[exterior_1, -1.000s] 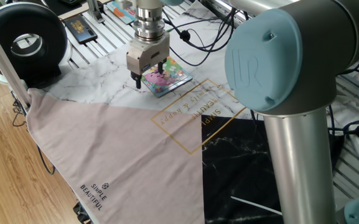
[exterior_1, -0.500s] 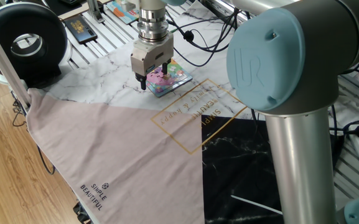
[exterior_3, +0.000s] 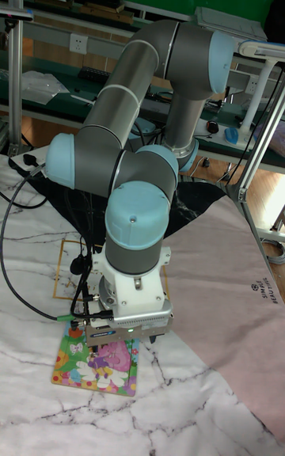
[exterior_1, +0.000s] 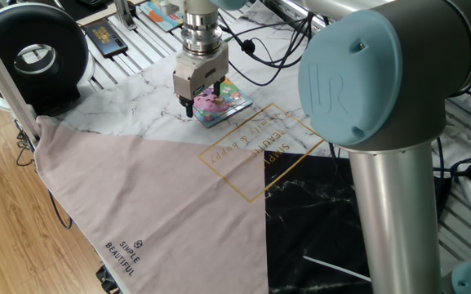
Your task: Assemble one piece of a puzzle
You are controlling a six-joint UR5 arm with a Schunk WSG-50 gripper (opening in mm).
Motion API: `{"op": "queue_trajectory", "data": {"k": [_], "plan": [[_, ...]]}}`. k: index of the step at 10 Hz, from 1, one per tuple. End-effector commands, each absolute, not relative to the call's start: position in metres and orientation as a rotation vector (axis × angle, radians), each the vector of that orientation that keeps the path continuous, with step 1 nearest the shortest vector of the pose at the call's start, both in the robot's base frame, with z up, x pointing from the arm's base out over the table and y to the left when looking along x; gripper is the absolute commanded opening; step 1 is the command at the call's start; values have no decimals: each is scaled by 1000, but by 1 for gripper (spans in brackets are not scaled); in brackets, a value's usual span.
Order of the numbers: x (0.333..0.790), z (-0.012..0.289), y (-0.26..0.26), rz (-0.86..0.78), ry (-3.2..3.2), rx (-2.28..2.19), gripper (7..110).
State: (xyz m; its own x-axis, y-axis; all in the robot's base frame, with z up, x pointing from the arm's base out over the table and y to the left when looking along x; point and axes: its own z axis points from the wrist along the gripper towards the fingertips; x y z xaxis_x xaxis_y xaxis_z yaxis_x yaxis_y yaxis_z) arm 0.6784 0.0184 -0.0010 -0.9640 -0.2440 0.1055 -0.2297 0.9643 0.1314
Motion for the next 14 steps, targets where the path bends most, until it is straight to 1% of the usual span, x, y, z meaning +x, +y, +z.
{"op": "queue_trajectory", "data": {"k": [1, 8, 14], "plan": [[682, 0, 21, -200, -3006, 358, 88], [682, 2, 38, -298, -3005, 322, 88], [681, 4, 39, -304, -3006, 320, 88]]}}
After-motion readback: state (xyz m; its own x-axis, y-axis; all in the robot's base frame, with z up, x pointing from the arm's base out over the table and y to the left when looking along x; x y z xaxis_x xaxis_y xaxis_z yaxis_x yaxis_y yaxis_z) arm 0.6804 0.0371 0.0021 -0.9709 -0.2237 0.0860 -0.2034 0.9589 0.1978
